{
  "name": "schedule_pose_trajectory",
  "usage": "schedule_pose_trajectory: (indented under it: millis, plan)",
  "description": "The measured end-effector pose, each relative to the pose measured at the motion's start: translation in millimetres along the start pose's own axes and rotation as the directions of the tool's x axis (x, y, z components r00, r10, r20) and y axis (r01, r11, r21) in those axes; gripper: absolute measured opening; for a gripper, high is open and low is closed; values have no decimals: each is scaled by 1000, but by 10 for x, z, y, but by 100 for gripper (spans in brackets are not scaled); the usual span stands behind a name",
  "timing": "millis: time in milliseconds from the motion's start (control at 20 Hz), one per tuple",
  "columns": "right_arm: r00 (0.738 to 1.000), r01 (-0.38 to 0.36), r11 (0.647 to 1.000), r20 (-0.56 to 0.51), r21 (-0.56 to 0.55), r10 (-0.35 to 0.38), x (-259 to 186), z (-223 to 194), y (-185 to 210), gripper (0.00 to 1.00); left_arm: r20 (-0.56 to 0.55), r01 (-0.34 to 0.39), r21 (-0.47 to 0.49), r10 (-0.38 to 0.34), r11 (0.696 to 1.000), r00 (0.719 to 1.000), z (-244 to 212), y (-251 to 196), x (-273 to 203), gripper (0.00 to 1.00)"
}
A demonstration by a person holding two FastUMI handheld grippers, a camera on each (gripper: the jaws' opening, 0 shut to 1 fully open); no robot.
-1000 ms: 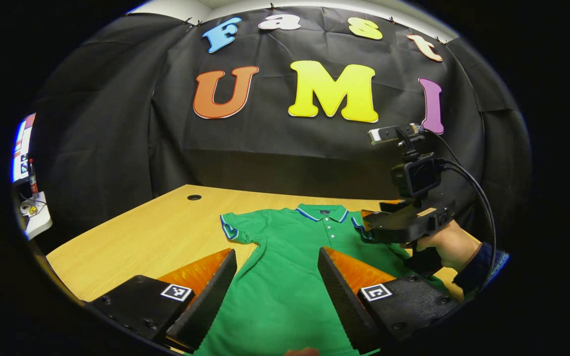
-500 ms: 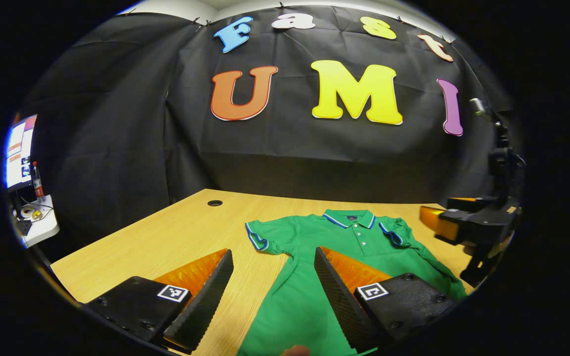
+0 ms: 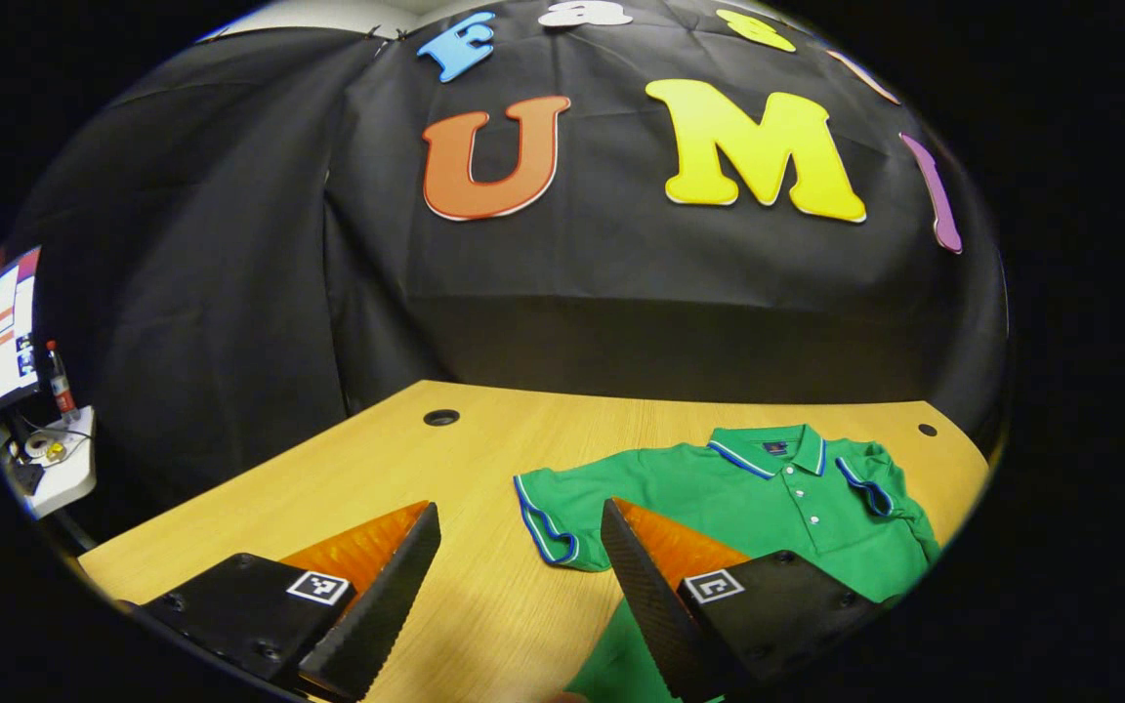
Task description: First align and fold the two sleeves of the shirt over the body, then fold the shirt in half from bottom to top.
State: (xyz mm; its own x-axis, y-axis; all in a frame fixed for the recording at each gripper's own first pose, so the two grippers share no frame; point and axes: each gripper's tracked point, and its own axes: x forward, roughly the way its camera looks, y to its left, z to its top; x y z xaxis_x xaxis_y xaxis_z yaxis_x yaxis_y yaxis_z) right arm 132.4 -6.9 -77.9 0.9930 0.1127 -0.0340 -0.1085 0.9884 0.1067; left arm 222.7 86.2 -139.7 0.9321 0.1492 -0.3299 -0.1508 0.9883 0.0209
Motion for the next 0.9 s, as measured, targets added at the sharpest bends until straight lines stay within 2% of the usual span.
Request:
schedule_pose_trajectory:
  millis: [150, 300, 550, 700, 750, 800, 850, 900]
  plan:
    - [999, 25, 999, 46, -26, -24, 6, 14, -211, 96, -79, 6, -84, -12, 996, 997, -94, 7, 385, 100]
    - [999, 19, 1000, 42, 5, -19, 57, -77, -320, 96, -133, 4, -154, -25, 988, 991, -134, -13, 650, 100]
    - [1000, 22, 997, -2, 78, -22, 190, -281, -504, 95, -242, -32, -166, -9, 986, 970, -409, -11, 854, 100]
    - [999, 23, 993, -28, 119, -19, 196, -322, -529, 95, -286, -46, -115, 12, 992, 958, -555, -8, 899, 99]
    - [1000, 8, 991, -26, 137, -4, 189, -325, -508, 92, -281, -53, -99, 23, 994, 959, -554, 5, 934, 93]
    - [1000, -6, 989, -24, 150, 10, 169, -307, -487, 96, -291, -57, -79, 32, 995, 956, -564, 15, 947, 88]
    - [1000, -12, 987, -20, 159, 15, 176, -303, -491, 95, -304, -51, -57, 31, 997, 952, -575, 1, 944, 74]
    - [1000, -10, 987, -20, 163, 13, 182, -300, -508, 95, -305, -24, -43, 9, 999, 952, -561, -50, 962, 66]
